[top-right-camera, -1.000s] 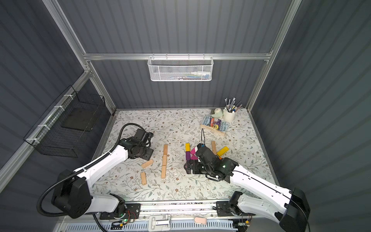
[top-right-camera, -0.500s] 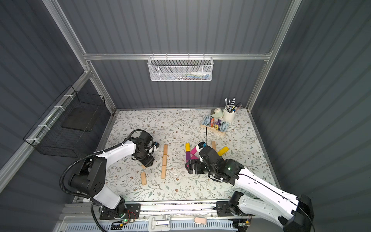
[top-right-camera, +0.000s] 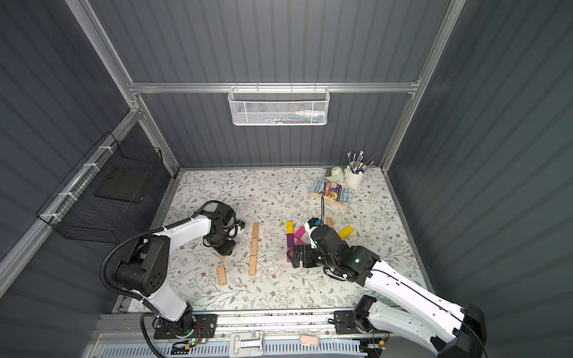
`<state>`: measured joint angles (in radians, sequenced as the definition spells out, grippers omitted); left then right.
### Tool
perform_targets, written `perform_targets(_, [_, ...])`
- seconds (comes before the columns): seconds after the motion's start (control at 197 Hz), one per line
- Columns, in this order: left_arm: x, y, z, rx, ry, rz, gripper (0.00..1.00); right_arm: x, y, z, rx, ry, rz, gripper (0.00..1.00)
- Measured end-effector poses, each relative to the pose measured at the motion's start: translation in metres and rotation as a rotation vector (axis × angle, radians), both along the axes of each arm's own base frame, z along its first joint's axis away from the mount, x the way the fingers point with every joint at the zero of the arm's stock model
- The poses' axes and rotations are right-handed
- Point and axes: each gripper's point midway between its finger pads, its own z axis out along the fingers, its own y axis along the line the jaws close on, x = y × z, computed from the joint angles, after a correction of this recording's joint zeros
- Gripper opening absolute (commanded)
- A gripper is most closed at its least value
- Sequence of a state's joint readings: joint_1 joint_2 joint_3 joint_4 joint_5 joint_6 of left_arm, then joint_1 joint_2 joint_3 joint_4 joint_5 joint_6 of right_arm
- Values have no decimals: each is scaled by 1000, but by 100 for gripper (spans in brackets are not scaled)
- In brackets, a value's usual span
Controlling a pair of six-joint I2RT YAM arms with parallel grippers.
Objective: Assemble the letter k with building blocks
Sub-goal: Pick up the building block from the center of the board, then place the building block at the center of the board.
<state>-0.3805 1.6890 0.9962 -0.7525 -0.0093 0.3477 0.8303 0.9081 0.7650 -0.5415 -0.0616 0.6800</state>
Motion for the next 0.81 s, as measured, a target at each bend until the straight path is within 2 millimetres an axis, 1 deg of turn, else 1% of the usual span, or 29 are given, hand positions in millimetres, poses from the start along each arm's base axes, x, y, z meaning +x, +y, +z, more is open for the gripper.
perform_targets(0.081, [0,-2,2,-14,-2,0,17,0,-1,0,0,1,-3,99])
perform_targets(0.142, [0,-7,9,-45,-14,-1,16,0,-2,0,-1,2,-6,99])
perform_targets(0.183, [2,-12,17,-78,-30,-3,16,1,-3,0,-1,1,-9,99])
perform_targets(0.254, [10,-26,41,-161,-91,-4,15,2,-6,2,0,-4,-20,99])
perform_targets(0.33, [23,-46,74,-258,-184,-18,15,4,-9,4,2,-12,-34,99])
perform_targets(0.401, [35,-73,103,-331,-267,-51,14,6,-13,8,11,-27,-50,99])
perform_targets(0.462, [42,-99,121,-376,-312,-90,14,7,-15,12,21,-38,-66,99])
perform_targets(0.517, [46,-123,128,-403,-327,-122,14,8,-17,15,31,-46,-79,99])
perform_targets(0.588, [50,-149,125,-424,-322,-141,14,8,-19,18,40,-50,-91,99])
perform_targets(0.639, [51,-163,114,-421,-299,-145,15,8,-20,18,41,-47,-97,99])
perform_targets(0.695, [51,-171,98,-402,-271,-138,15,8,-21,17,40,-40,-102,99])
perform_targets(0.812, [48,-182,59,-336,-212,-136,15,7,-22,16,39,-28,-110,99])
